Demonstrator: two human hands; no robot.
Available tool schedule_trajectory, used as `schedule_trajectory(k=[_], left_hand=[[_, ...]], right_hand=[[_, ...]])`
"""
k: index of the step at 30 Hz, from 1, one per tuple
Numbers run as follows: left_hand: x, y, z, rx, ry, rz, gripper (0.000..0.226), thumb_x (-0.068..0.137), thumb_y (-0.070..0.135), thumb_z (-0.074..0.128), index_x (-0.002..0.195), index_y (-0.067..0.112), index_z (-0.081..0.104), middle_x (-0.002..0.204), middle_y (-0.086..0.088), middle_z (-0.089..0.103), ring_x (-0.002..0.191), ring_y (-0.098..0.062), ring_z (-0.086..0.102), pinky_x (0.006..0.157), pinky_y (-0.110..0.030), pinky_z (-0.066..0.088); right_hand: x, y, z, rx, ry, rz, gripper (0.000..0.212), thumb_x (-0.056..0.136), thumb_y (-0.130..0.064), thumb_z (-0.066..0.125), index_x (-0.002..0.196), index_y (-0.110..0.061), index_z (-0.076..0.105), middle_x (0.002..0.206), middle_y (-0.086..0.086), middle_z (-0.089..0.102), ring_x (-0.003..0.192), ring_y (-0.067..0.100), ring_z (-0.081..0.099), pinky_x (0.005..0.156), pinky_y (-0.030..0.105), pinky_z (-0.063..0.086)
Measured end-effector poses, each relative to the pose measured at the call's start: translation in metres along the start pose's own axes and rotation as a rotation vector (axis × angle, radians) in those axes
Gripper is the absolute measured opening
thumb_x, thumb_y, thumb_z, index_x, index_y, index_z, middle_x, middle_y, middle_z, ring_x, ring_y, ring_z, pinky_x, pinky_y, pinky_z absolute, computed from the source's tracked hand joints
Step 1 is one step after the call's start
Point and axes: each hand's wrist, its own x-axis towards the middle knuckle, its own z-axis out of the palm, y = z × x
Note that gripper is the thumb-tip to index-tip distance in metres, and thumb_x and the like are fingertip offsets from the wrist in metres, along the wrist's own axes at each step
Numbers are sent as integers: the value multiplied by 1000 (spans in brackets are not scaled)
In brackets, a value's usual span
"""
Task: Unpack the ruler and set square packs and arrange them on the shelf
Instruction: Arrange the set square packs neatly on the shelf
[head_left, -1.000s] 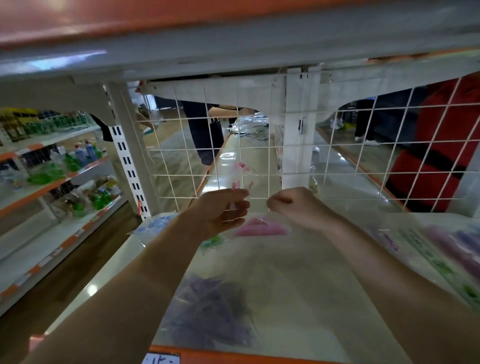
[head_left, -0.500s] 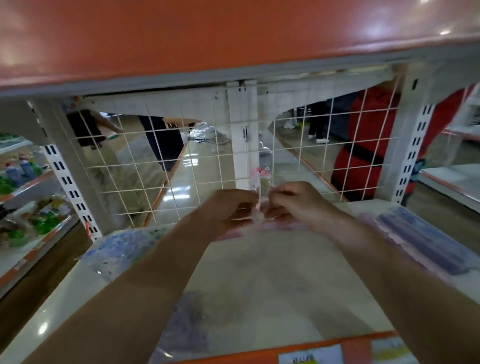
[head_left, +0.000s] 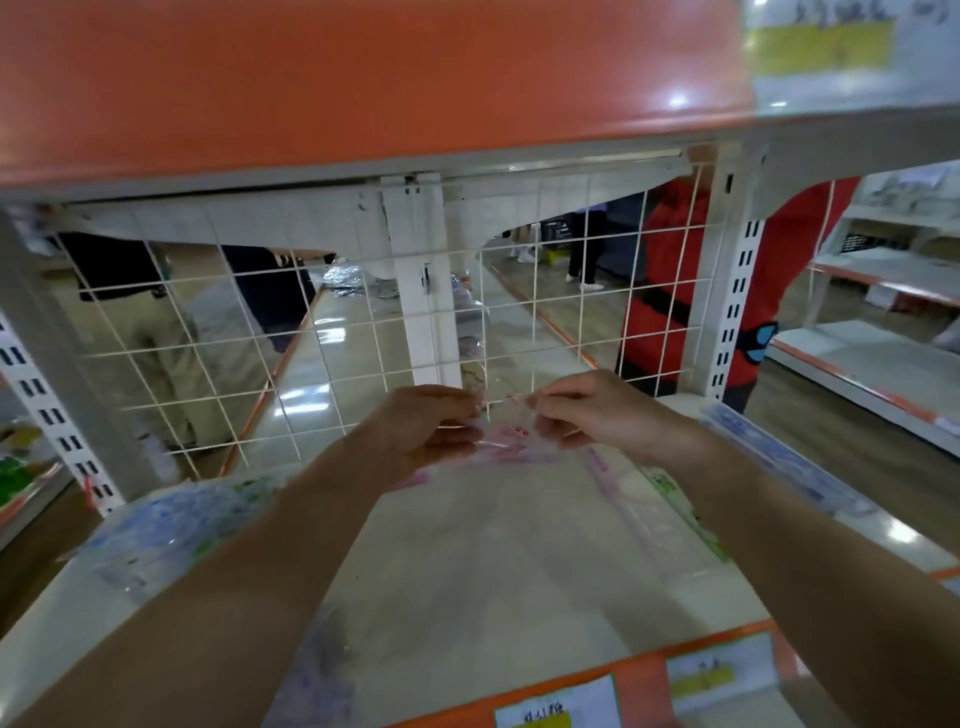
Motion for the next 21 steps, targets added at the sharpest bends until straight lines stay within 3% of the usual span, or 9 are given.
schedule_trajectory(k=[5,9,13,15,21], left_hand=[[6,-3,-4,-69,39,-38,11,86,-10,58,85,0,63,78,-15,65,54,-19,67,56,-31,59],[14,-5,-6,-95,63,-48,10,86,-11,57,83,-2,62,65,-14,68,54,-21,68,56,-34,59],[24,-5,-7,-96,79,-72,10,88,-10,54,84,-3,60,75,-19,65,63,-25,67,59,-35,58],[30,-7,-7,-92,82,-89,9,88,-9,55,84,-3,61,77,-19,65,66,-27,67,60,-36,58],[45,-10,0,-22,64,-121,10,85,-8,60,80,0,64,56,-9,65,46,-17,64,53,-32,57]], right_hand=[[1,2,-4,-57,0,1,17,95,-10,56,104,-11,70,98,3,70,78,14,67,60,15,52],[12,5,-2,-177,74,-71,23,92,-10,58,114,-11,66,101,2,69,87,15,66,71,19,50],[24,10,5,-394,108,-171,35,84,-15,68,118,-16,65,91,-7,68,87,10,65,84,27,51],[29,13,8,-470,117,-173,37,82,-19,69,119,-21,64,96,-7,67,89,11,63,82,28,49],[34,22,2,-639,88,-171,43,83,-32,68,125,-23,60,104,-8,58,95,11,56,82,26,43]])
